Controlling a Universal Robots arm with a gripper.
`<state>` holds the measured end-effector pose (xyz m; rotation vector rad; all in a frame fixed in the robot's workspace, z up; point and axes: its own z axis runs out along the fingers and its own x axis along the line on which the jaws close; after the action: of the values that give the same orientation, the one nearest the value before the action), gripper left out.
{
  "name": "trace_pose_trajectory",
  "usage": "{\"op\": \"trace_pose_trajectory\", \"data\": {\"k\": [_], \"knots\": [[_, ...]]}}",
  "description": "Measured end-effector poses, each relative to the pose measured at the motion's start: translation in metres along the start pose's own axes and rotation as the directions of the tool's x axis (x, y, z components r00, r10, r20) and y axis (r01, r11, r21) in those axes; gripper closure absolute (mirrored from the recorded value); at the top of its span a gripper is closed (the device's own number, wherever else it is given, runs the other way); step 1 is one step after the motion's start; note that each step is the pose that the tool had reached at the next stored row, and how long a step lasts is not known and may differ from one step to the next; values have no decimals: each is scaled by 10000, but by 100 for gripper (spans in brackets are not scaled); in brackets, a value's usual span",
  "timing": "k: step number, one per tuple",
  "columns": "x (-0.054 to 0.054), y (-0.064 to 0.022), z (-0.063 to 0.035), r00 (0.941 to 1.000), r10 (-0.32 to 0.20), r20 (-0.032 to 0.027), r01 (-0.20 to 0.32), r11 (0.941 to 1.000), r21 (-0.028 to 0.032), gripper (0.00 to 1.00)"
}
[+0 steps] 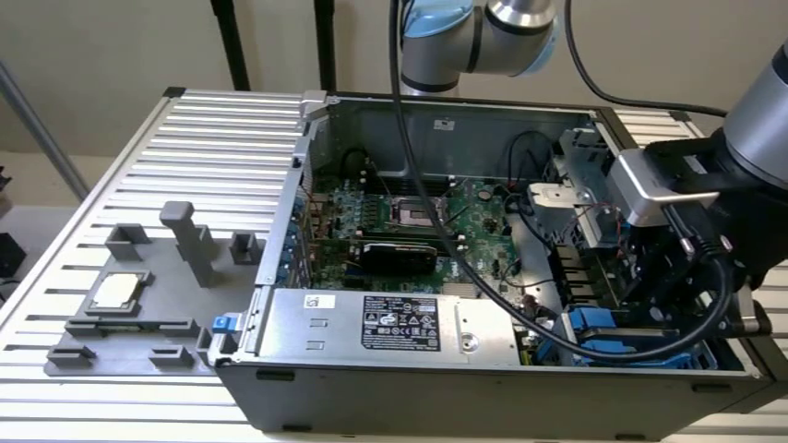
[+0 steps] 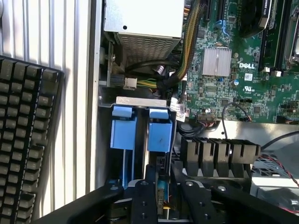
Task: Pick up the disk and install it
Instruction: 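Insert the second disk wire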
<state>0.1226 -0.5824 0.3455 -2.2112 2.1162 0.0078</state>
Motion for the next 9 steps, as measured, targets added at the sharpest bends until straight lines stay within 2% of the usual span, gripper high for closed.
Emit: {"op": "trace_pose_trajectory", "data": {"k": [4,9], "knots": [[-5,25,-60,10000,-1,-1,1,10000,-1,72],[-10,98,-85,10000,-1,-3,1,10000,-1,72]]}}
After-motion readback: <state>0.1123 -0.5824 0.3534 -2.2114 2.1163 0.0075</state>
